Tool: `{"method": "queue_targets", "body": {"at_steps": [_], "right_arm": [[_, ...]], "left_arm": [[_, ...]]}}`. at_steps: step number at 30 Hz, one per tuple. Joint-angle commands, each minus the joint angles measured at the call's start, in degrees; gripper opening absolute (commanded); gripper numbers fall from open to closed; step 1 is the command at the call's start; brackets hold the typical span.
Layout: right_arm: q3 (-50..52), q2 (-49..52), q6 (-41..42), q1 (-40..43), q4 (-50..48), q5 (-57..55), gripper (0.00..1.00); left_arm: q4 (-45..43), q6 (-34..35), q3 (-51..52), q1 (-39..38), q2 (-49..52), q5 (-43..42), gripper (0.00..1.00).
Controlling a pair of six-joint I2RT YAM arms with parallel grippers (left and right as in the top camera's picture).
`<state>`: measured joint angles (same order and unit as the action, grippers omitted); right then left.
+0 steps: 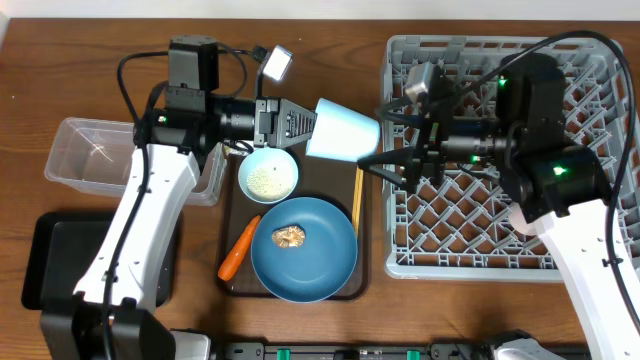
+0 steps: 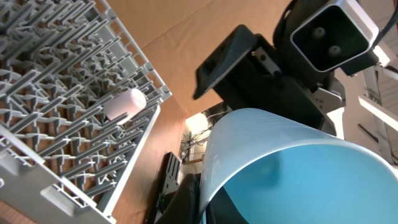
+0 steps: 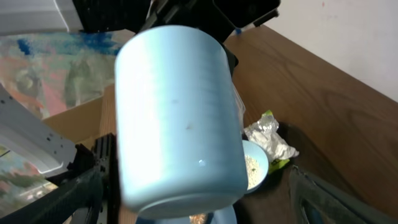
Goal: Sort waste into correct bins and load items into the dishwasher rack
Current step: 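Lift the light-blue cup and pass it to the right gripper, then place the light-blue cup upside down in the rack beside the pink cup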
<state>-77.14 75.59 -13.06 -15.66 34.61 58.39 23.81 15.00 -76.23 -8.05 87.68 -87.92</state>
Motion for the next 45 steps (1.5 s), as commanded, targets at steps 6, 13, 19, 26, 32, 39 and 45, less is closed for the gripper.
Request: {"method": "queue_targets", "body": {"at_steps": [6, 13, 19, 26, 32, 39, 45], "right_arm": [[-0.6, 2.4, -0.1, -4.7, -2.1, -2.3, 0.69], [-0.6, 1.6, 0.4, -4.7, -3.3, -2.4, 0.63], [-0.6, 1.0, 0.8, -4.7, -3.4, -2.5, 0.47], [-0.7, -2.8, 4.5, -2.8, -1.7, -11.6, 0.47], [-0.7, -9.4, 11.1, 3.8, 4.8, -24.9, 0.52], [-0.7, -14.5, 18.9, 19.2, 19.6, -39.0, 0.52], [-0.7, -13.4, 22.8, 33.6, 30.0, -45.8, 0.53]], "left_arm": [[-0.3, 0.2, -0.5, -0.1, -2.8, -2.1, 0.06], [-0.3, 0.1, -0.5, -0.1, -2.8, -2.0, 0.06], [-1.4, 0.2, -0.5, -0.1, -2.8, -2.0, 0.11], [-3.5, 0.2, -0.5, 0.0, -2.8, -2.0, 0.36], [-5.1, 0.2, -0.5, 0.0, -2.8, 1.6, 0.45], [-5.0, 0.4, -0.5, 0.0, -2.8, 6.8, 0.45], [-4.6, 0.6, -0.5, 0.0, -2.8, 9.3, 0.45]]}}
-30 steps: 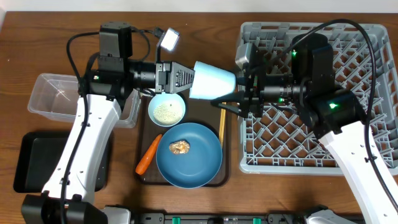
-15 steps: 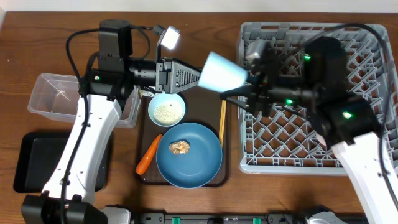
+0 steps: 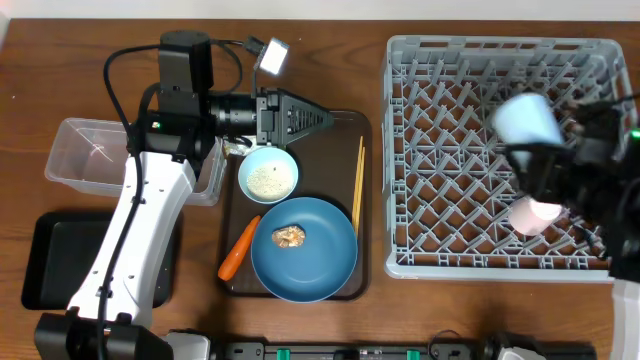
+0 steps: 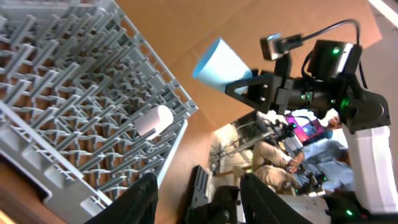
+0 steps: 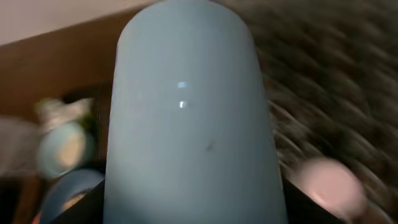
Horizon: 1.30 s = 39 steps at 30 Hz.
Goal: Sort waste into correct bins and load items into the dishwasher rack
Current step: 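Place the light-blue cup upside down in the rack beside the pink cup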
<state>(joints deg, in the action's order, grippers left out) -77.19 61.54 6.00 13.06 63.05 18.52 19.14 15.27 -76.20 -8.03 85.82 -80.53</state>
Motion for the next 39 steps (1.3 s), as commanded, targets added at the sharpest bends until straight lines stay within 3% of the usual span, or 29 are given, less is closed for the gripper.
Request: {"method": "queue_targets", "body": {"at_steps": [1, 13, 30, 34, 37, 39], "right_arm": [[-0.6, 1.3, 4.5, 7.2, 2.7, -6.8, 0.53], [-0.6, 15.8, 7.3, 26.1, 6.3, -8.7, 0.49], [-0.6, 32.0, 9.2, 28.9, 6.6, -8.4, 0.53], [-0.6, 32.9, 9.2, 28.9, 6.6, -8.5, 0.63], [-0.6, 33.3, 9.4, 28.9, 6.6, -8.3, 0.85], [-1.0, 33.1, 9.4, 28.9, 6.5, -6.8, 0.89]], "left_arm": [[0.1, 0.3, -0.5, 0.0, -1.0, 2.0, 0.45], [0.8, 0.5, -0.5, 0.0, -1.0, 2.0, 0.45], [1.1, 0.5, -0.5, 0.0, -1.0, 2.2, 0.45], [1.2, 0.5, -0.5, 0.0, -1.0, 2.8, 0.44], [1.3, 0.5, -0.5, 0.0, -1.0, 3.3, 0.44], [1.4, 0.5, -0.5, 0.0, -1.0, 3.3, 0.45]]}}
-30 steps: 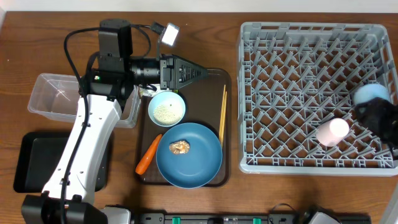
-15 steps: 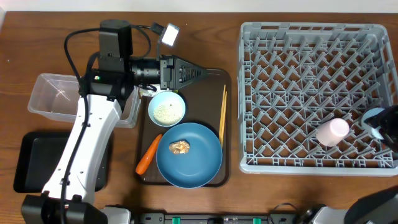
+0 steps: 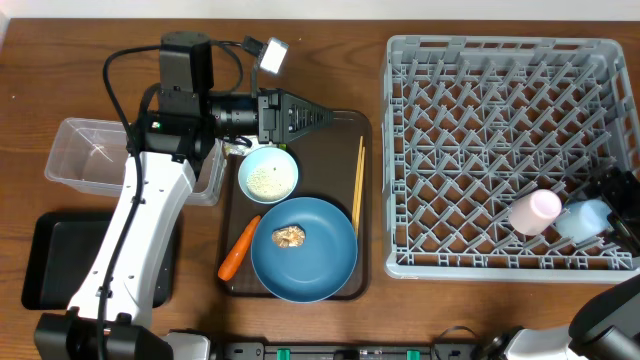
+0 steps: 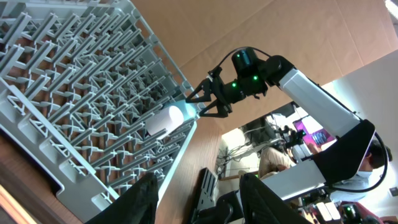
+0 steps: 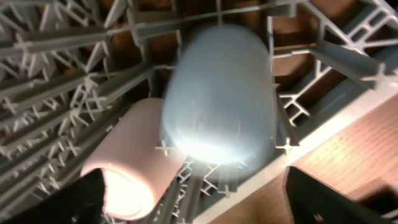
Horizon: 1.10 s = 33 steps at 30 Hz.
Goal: Sort waste into correct bins and load items into the dishwasher rack
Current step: 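Place the light-blue cup upside down in the rack beside the pink cup, then move the left gripper down toward the small white rice bowl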
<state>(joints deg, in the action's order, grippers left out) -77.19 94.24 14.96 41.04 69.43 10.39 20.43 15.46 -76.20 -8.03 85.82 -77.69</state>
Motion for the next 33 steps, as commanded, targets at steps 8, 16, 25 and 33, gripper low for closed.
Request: {"method": "queue_targets", "body": {"at_steps": [8, 16, 25, 33], "right_arm": [[-12.2, -5.5, -4.5, -1.6, 1.9, 20.8, 0.91], [-16.8, -18.6, -8.4, -17.0, -2.5, 22.1, 0.97], [-14.8, -20.0, -6.9, -36.0, -2.6, 15.5, 0.95], [-11.7, -16.2, -7.0, -41.4, -2.9, 13.4, 0.87]], "left_arm": [[6.5, -0.8, -0.5, 0.0, -1.0, 16.9, 0.45], [25.7, -1.9, -0.5, -1.7, -1.0, 62.0, 0.46], [31.0, -4.0, 0.4, -3.1, 0.9, 66.7, 0.46], [31.2, -4.0, 1.1, -7.6, 8.3, 73.2, 0.45]]}}
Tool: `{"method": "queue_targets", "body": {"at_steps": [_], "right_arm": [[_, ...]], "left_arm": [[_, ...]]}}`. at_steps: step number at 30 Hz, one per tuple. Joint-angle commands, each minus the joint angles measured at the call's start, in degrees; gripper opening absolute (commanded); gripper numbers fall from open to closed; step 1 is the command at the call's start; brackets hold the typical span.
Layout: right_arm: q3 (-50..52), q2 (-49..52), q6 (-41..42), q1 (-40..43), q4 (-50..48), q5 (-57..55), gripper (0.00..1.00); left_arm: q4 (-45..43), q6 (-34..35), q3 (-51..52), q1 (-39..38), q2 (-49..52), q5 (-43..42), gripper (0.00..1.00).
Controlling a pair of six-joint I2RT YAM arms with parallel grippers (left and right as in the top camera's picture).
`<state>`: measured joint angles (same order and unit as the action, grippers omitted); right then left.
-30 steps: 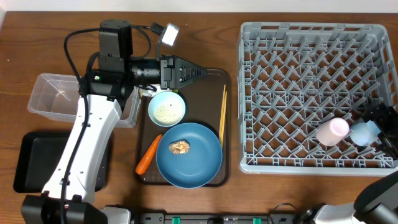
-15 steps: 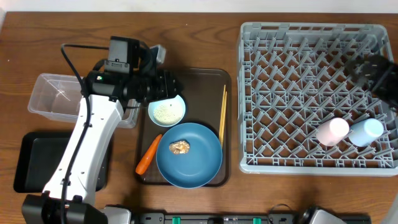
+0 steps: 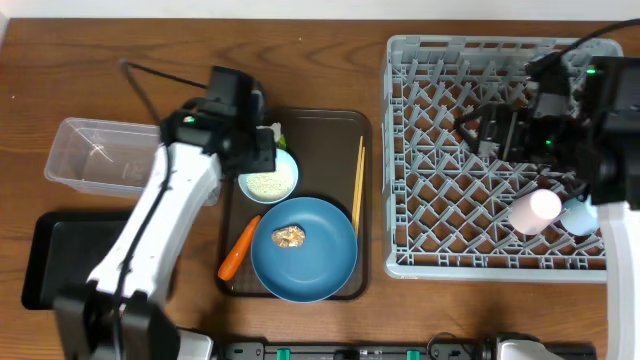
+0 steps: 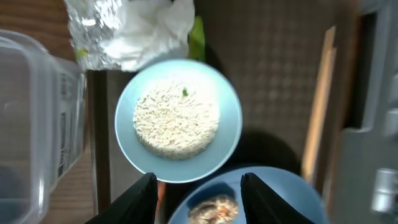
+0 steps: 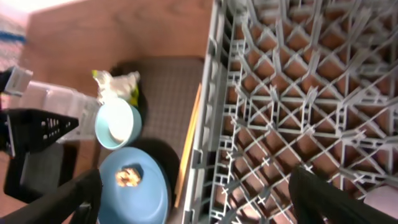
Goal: Sort waste into correct bins and load items into the dishwasher rack
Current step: 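Move the left gripper down toward the small white rice bowl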
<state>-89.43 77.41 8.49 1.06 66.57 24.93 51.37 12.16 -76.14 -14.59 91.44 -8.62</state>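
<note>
My left gripper [image 4: 199, 202] is open and points down over the small blue bowl of rice [image 4: 178, 118] on the dark tray [image 3: 320, 135]; crumpled foil and a wrapper [image 4: 130, 31] lie just behind the bowl. The blue plate [image 3: 303, 258] carries a food scrap [image 3: 290, 236]. An orange carrot [image 3: 238, 248] lies left of the plate, and chopsticks [image 3: 357, 185] lie along the tray's right side. My right gripper [image 5: 189, 199] is open and empty, above the left part of the grey dishwasher rack [image 3: 400, 150]. A pink cup [image 3: 533, 210] and a light blue cup [image 3: 580, 215] lie in the rack's near right corner.
A clear plastic container [image 3: 90, 155] stands left of the tray, and a black bin [image 3: 45, 255] sits in front of it at the table's near left. The rack's upright tines [image 5: 298, 93] fill most of the right wrist view.
My left gripper has turned from pointing sideways at the rack to pointing down over the rice bowl. My right gripper has left the blue cup in the rack's corner and stands further back and left, empty.
At first my left gripper held the light blue cup over the tray, with my right gripper open around it. Then the right gripper held the cup over the rack. Later the cup was down beside the pink cup. Now it lies there and both grippers are empty.
</note>
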Motion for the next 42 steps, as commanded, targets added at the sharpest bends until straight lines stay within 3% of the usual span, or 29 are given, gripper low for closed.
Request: {"method": "queue_targets", "body": {"at_steps": [1, 4, 5, 6, 7, 12, 15, 28, 33, 42], "right_arm": [[0.5, 1.0, -0.9, -1.7, 0.0, -1.2, 0.87], [0.5, 1.2, -2.4, -2.1, -0.4, -1.2, 0.90], [0.5, 1.2, -2.4, -2.2, -0.8, -1.2, 0.98], [0.5, 1.2, -2.4, -2.2, -1.2, -1.1, 0.99], [0.5, 1.2, -2.3, -2.2, -1.6, -0.8, 0.99], [0.5, 1.3, -2.1, -2.2, -2.4, -0.7, 0.99], [0.6, 1.3, -2.1, -2.2, -2.2, -0.7, 0.95], [0.6, 1.4, -2.1, -2.3, -1.6, -0.7, 0.90], [0.6, 1.4, -2.1, -2.3, -1.2, -0.7, 0.89], [0.6, 1.4, -2.1, -2.3, -1.0, -0.7, 0.87]], "left_arm": [[0.2, -0.7, 1.0, -1.4, 3.2, 4.2, 0.45], [-0.2, -0.7, 1.0, -1.7, 3.7, 3.1, 0.45], [0.0, -0.7, 1.0, -1.7, 3.7, 1.7, 0.60], [-0.3, -0.8, 1.0, -1.7, 3.5, 0.1, 0.78], [-0.5, -1.0, 1.0, -1.7, 3.5, -2.0, 0.83], [0.0, -0.8, 1.0, -2.1, 3.5, 3.3, 0.76], [-1.5, 0.0, 1.0, -2.1, 3.5, 4.8, 0.51], [-10.1, 0.6, 1.1, -7.0, 15.1, 4.7, 0.47], [-11.3, 2.0, 1.1, -7.5, 18.1, 4.9, 0.34], [-14.9, 4.5, 1.1, -8.0, 24.2, 4.9, 0.25]]}}
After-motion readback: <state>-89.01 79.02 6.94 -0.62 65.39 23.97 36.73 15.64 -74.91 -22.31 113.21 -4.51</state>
